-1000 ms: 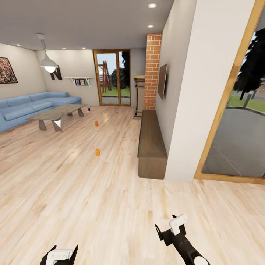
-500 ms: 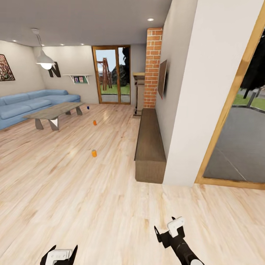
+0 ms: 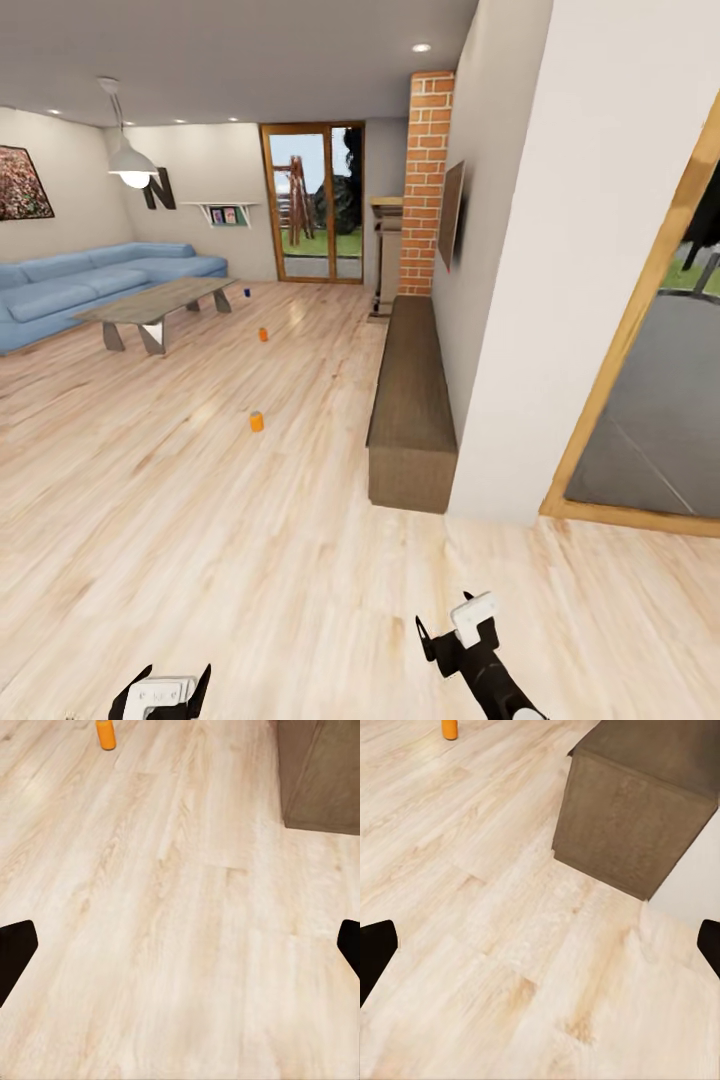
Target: Put the three can of soda from the living room inside the tash can in the kitchen.
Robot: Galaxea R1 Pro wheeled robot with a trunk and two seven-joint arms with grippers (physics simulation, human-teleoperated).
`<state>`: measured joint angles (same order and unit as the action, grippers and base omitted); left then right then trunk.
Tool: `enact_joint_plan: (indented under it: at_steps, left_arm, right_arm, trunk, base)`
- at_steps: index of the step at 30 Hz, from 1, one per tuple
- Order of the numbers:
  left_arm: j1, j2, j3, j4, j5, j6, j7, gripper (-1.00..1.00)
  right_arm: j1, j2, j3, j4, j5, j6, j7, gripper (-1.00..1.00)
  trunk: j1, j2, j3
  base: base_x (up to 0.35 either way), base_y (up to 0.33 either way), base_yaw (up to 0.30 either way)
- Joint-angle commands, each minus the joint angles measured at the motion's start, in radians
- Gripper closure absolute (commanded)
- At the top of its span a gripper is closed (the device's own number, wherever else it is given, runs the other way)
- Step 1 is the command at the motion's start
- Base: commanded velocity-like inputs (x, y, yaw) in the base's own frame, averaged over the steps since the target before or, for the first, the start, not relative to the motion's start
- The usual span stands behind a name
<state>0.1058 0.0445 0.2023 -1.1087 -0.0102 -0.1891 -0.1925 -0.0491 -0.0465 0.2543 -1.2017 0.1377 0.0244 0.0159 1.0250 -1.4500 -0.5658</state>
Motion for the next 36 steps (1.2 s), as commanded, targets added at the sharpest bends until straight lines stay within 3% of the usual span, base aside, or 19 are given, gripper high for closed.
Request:
enact_joint_plan:
  at_steps: [1,24,36]
  left_arm:
    - [0.000,0.000,0.000,0.000,0.000,0.000,0.000,-1.00]
    - [0.000,0.000,0.000,0.000,0.001,-0.001,-0.001,-1.00]
    - [0.000,0.000,0.000,0.000,0.000,0.001,-0.006,-1.00]
  right_arm:
    - [0.000,0.002,0.000,0.000,0.000,0.000,-0.001,-1.00]
    - [0.000,0.011,0.019,0.012,0.001,0.000,-0.033,-1.00]
    - [0.000,0.010,0.021,0.013,0.002,0.000,-0.033,-1.00]
  trunk:
    - [0.000,0.000,0.000]
    - [0.000,0.000,0.000]
    - [0.000,0.000,0.000]
  base:
    - [0.099,-0.061,0.222]
    - [0.016,-0.007,0.252]
    - [0.184,0.000,0.256]
